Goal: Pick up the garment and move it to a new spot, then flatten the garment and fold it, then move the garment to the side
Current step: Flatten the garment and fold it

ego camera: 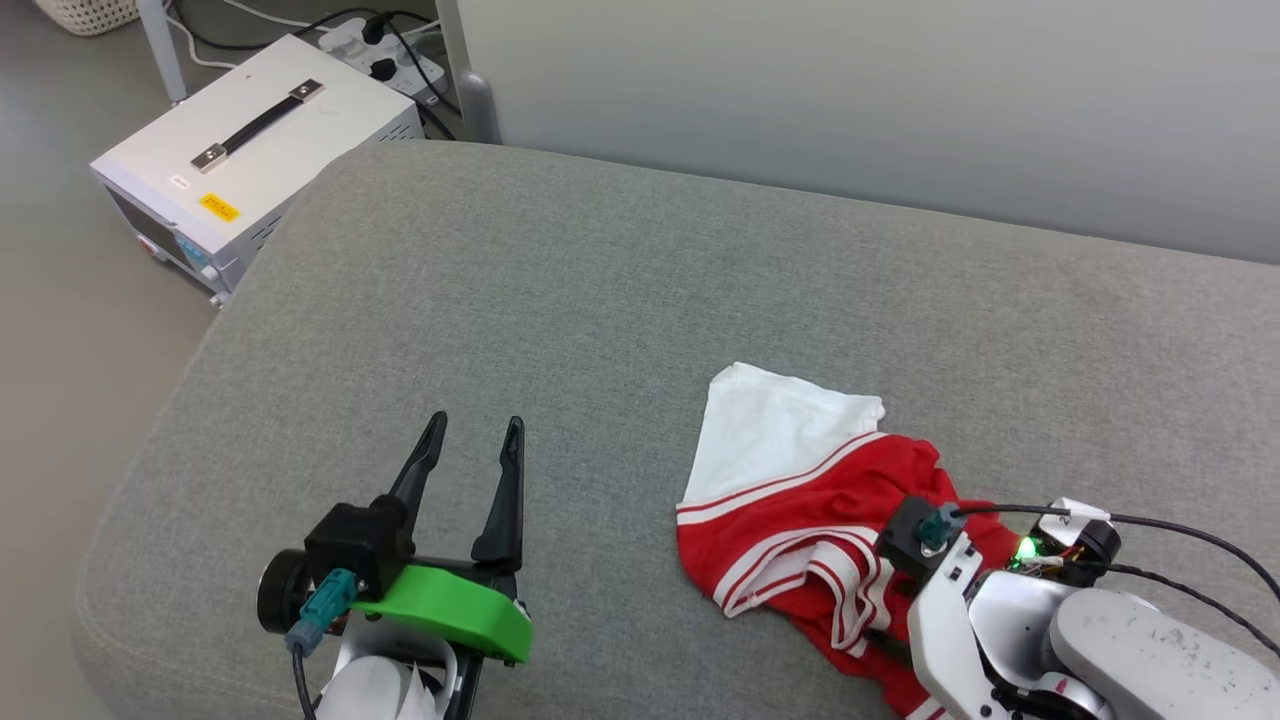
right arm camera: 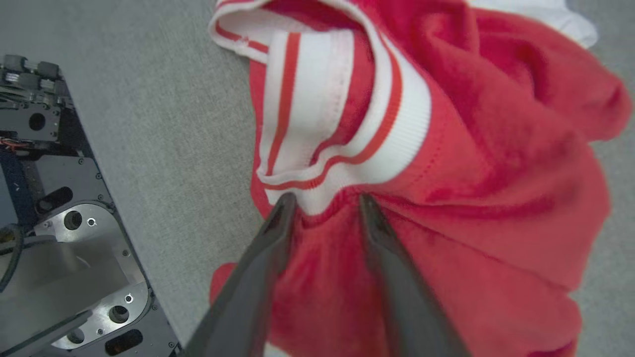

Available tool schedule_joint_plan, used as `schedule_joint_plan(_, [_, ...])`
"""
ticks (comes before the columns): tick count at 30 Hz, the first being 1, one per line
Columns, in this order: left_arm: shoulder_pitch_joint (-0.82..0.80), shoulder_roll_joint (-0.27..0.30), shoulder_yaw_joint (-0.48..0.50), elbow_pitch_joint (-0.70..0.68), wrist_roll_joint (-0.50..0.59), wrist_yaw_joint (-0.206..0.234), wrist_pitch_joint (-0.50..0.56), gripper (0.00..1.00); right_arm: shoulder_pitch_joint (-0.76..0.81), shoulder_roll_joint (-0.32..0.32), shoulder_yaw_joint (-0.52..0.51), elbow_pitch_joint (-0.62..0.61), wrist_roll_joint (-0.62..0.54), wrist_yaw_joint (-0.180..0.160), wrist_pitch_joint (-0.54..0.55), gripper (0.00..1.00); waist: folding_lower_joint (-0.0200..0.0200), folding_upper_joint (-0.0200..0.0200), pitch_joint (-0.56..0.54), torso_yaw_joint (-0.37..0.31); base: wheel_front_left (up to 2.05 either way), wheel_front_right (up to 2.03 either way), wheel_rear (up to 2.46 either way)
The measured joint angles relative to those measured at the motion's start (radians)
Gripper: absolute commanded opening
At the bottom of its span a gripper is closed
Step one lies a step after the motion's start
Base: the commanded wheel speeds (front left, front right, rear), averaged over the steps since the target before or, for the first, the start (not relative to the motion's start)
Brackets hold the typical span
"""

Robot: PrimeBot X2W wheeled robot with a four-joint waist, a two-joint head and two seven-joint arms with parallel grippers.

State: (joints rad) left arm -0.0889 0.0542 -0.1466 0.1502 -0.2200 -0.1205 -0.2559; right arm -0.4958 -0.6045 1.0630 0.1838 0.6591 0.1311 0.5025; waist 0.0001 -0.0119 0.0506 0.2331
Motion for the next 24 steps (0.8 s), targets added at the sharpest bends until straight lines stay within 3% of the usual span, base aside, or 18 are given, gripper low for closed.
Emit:
schedule_joint_plan(8, [0.001,0.0,0.024,0.003,0.001,0.0,0.0,1.0,0.003,0.007,-0.173,-0.021,0.067,0.0,-0.165,1.0,0.0,0.0,-0.006,-0.05,0.0,0.0,0.0])
schedule_joint_plan(14, [0.003,0.0,0.034,-0.003,0.003,0.0,0.0,1.0,0.059,0.018,-0.414,-0.027,0.065,0.0,-0.272,1.0,-0.0001,0.0,-0.026,-0.084,0.0,0.0,0.0])
schedule_joint_plan(19, [0.003,0.0,0.037,-0.025,0.002,0.0,0.0,1.0,0.148,0.086,-0.682,0.003,-0.035,0.0,-0.414,1.0,-0.0001,0.0,-0.035,-0.113,0.0,0.0,0.0])
schedule_joint_plan(24, [0.004,0.0,0.03,-0.029,0.002,-0.002,0.0,1.0,0.265,0.215,-0.891,0.008,-0.177,0.0,-0.552,1.0,-0.0001,0.0,-0.029,-0.135,0.0,0.0,0.0])
